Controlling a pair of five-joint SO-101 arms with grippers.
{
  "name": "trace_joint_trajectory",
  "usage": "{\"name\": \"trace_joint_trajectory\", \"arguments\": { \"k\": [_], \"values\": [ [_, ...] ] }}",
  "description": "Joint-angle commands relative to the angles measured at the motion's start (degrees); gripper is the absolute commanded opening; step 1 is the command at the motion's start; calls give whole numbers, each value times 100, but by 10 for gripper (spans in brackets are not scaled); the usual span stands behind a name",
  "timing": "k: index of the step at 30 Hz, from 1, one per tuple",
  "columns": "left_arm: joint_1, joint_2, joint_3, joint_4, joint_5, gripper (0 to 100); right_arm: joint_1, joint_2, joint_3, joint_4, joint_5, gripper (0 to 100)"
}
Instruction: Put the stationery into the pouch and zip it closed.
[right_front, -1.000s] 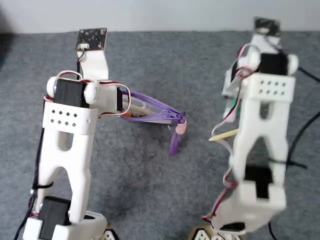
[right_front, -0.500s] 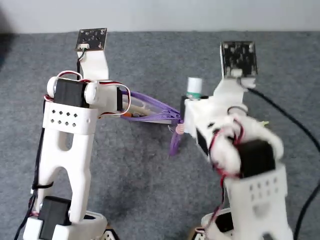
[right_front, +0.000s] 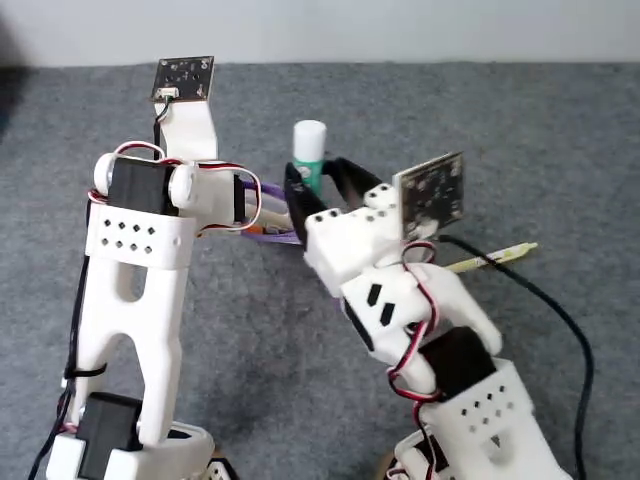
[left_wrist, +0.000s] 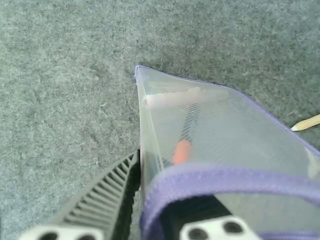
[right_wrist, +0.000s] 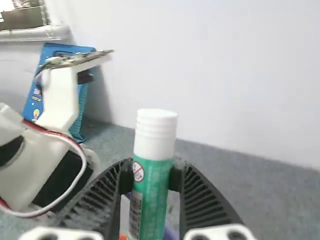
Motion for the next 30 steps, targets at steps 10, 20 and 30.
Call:
{"name": "trace_joint_trajectory", "arguments": {
  "k": [10, 20, 30],
  "values": [
    [62, 0, -136, 97, 44, 13, -295, -171, 1459, -1736, 1327, 10],
    [53, 0, -136, 97, 44, 13, -277, -180, 527, -462, 1565, 201],
    [35, 0, -136, 97, 44, 13, 646, -180, -879, 1007, 387, 6]
  ]
}}
